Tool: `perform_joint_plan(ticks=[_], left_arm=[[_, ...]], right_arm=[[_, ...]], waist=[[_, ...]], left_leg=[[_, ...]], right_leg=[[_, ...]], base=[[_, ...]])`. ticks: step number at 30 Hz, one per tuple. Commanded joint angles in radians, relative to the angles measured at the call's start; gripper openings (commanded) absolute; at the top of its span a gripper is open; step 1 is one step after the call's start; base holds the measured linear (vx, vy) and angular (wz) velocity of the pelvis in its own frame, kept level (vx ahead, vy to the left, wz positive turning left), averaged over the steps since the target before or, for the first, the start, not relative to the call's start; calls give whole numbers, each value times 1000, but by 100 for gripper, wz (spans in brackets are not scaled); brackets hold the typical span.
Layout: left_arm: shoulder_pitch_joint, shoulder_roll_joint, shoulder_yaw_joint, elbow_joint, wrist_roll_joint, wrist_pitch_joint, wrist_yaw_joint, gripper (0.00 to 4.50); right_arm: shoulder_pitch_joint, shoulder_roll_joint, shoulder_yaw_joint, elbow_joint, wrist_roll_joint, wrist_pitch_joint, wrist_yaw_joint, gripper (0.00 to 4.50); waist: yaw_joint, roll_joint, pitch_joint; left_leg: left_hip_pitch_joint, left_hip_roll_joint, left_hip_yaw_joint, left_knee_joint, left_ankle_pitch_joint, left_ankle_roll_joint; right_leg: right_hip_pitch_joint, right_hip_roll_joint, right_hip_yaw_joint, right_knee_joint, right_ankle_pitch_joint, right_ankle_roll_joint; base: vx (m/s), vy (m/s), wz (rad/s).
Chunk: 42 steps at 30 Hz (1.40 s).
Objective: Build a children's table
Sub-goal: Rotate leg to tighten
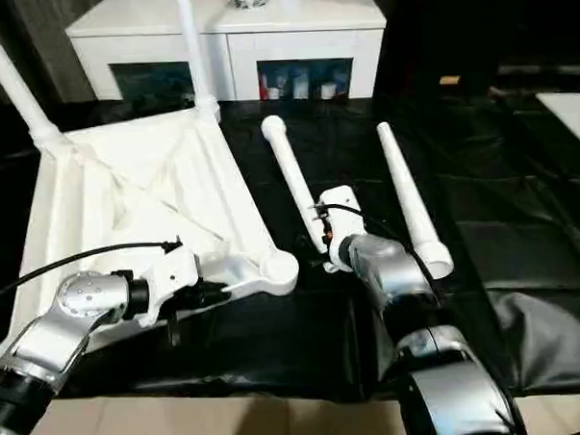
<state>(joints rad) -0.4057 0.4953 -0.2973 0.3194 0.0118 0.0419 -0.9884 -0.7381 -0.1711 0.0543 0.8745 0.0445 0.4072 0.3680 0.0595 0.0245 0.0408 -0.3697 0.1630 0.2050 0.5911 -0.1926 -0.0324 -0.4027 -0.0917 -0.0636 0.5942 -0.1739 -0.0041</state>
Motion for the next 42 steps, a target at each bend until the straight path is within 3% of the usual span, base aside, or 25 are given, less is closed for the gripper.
perform_joint_plan(ticks=[1,2,6,8,11,14,23,26,29,33,36,42], left_arm=[[-28,13,30,-26,-9,-1,2,84],[-28,18,40,-46,-21,7,1,89],[-29,33,56,-93,-48,49,-20,129],[-37,29,60,-97,-55,57,-26,143],[-44,24,60,-95,-57,61,-21,168],[-56,9,69,-102,-65,83,0,193],[-89,-38,110,-108,-90,158,81,254],[-110,-74,149,-94,-92,192,160,282],[-155,-140,233,-57,-108,270,330,306],[-201,-232,319,-43,-185,406,457,344],[-216,-290,362,-40,-225,430,524,352],[-215,-357,347,-72,-240,443,529,352]], right_arm=[[23,-2,13,59,-16,21,-10,450],[19,-3,8,75,-11,21,-2,420],[24,-4,-14,88,6,27,15,394],[26,0,-37,98,27,38,24,370],[24,2,-51,113,38,41,30,361],[21,-1,-68,134,50,43,41,328],[23,-8,-84,166,55,47,80,272],[21,-10,-93,177,56,43,80,246],[19,-11,-119,173,74,43,75,217],[20,-2,-179,137,137,19,87,184],[27,6,-217,88,180,-2,104,165],[66,10,-257,-79,261,-28,200,129]], waist=[[-1,4,-52],[-2,4,-51],[0,6,-52],[1,13,-53],[-1,9,-56],[-1,12,-57],[0,8,-56],[-2,7,-57],[-2,6,-58],[-1,1,-59],[2,-3,-61],[8,-6,-68]], left_leg=[[21,67,-31,-86,-294,-48],[23,68,-32,-86,-316,-54],[25,68,-32,-86,-310,-57],[24,67,-32,-86,-300,-59],[22,67,-31,-84,-282,-56],[21,67,-28,-82,-271,-50],[20,67,-30,-81,-278,-44],[20,67,-29,-79,-267,-39],[23,65,-30,-76,-267,-36],[18,64,-30,-74,-236,-11],[12,63,-29,-69,-199,18],[6,64,-28,-58,-103,96]], right_leg=[[35,-65,48,-58,-225,-234],[34,-66,49,-61,-256,-227],[32,-61,50,-59,-239,-225],[34,-61,49,-55,-217,-229],[37,-58,47,-50,-168,-243],[39,-58,46,-49,-142,-257],[41,-59,46,-52,-169,-259],[41,-59,46,-51,-158,-263],[42,-59,46,-52,-145,-268],[46,-62,45,-53,-141,-273],[50,-62,43,-52,-107,-281],[52,-63,40,-45,-21,-294]], base=[[0,0,0],[0,0,0],[0,0,0],[0,0,0],[0,0,0],[0,0,0],[0,0,0],[0,0,0],[0,0,0],[0,0,0],[0,0,0],[0,0,0]])
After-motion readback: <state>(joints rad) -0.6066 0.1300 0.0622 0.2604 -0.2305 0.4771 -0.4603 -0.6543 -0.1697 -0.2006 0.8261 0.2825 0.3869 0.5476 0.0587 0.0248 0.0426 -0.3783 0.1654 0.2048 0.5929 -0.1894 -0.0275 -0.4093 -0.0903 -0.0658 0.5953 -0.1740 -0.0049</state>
